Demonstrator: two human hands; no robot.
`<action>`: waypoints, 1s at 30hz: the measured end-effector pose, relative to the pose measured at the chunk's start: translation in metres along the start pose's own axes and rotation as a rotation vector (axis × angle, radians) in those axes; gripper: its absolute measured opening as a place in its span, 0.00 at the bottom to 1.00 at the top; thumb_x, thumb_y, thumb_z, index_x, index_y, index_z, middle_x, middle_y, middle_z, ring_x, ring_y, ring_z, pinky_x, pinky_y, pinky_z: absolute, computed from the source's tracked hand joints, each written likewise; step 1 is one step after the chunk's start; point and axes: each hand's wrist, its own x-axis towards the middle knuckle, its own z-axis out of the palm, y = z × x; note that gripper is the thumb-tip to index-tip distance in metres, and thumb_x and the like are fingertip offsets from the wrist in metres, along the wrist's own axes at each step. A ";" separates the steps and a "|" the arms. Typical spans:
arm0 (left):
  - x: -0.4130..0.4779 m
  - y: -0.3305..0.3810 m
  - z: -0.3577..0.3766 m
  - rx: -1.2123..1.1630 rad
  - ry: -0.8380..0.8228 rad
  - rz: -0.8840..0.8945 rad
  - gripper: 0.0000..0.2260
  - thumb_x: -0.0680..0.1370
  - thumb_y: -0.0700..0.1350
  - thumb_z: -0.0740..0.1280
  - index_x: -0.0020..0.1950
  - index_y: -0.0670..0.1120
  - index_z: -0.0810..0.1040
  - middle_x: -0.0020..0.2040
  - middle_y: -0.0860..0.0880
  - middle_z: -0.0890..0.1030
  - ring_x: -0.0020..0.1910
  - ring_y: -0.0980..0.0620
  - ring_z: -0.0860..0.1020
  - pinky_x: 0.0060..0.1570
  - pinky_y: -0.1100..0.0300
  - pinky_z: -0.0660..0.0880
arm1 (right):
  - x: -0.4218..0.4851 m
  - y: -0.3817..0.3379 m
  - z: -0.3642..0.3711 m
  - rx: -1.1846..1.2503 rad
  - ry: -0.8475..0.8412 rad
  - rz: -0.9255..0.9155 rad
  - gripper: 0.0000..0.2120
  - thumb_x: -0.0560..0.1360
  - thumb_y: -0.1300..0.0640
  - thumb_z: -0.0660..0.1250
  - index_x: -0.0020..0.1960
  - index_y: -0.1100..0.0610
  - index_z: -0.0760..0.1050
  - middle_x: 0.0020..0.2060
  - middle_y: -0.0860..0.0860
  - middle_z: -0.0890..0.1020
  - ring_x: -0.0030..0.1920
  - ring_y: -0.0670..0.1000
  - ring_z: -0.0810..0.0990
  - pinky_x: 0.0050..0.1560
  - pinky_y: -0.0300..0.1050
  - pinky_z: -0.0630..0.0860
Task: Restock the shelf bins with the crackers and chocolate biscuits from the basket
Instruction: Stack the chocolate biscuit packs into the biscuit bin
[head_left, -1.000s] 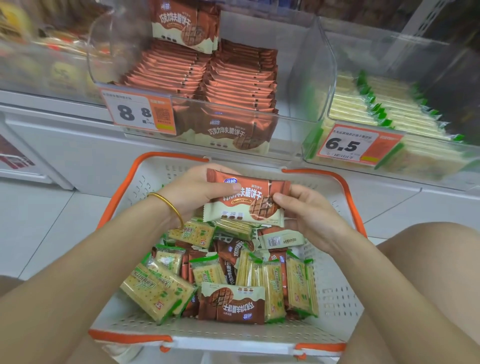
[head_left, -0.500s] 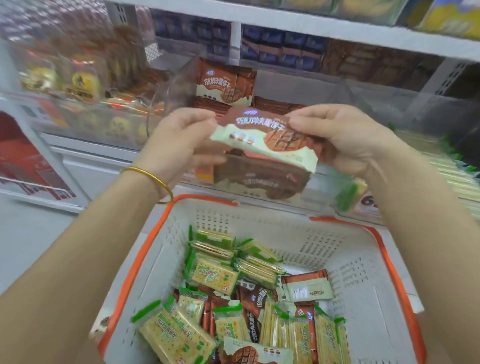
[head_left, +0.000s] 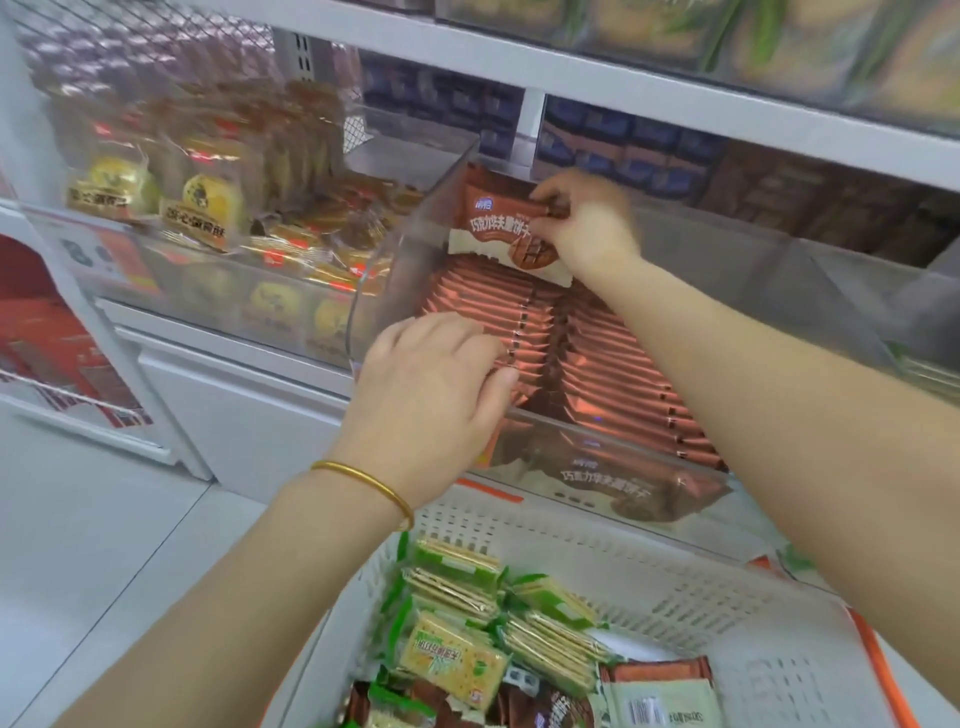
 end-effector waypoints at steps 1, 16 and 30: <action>0.000 0.000 0.000 -0.004 0.000 -0.004 0.23 0.76 0.57 0.48 0.52 0.50 0.79 0.51 0.53 0.79 0.57 0.50 0.74 0.57 0.52 0.66 | 0.004 0.001 0.005 -0.038 0.006 -0.016 0.13 0.74 0.58 0.69 0.58 0.50 0.77 0.56 0.49 0.80 0.56 0.52 0.78 0.57 0.49 0.75; 0.000 0.002 -0.002 -0.032 -0.016 -0.033 0.27 0.73 0.59 0.42 0.56 0.53 0.77 0.54 0.56 0.76 0.59 0.53 0.70 0.56 0.56 0.62 | -0.009 0.013 0.015 -0.355 0.165 -0.116 0.18 0.76 0.51 0.66 0.65 0.53 0.72 0.63 0.54 0.72 0.65 0.58 0.65 0.63 0.51 0.67; -0.049 0.056 -0.006 -0.116 0.272 0.354 0.11 0.76 0.44 0.61 0.52 0.45 0.80 0.54 0.49 0.80 0.54 0.46 0.76 0.55 0.50 0.69 | -0.212 -0.006 -0.103 0.300 0.133 -0.208 0.11 0.74 0.63 0.65 0.50 0.48 0.75 0.45 0.44 0.77 0.44 0.43 0.79 0.46 0.35 0.74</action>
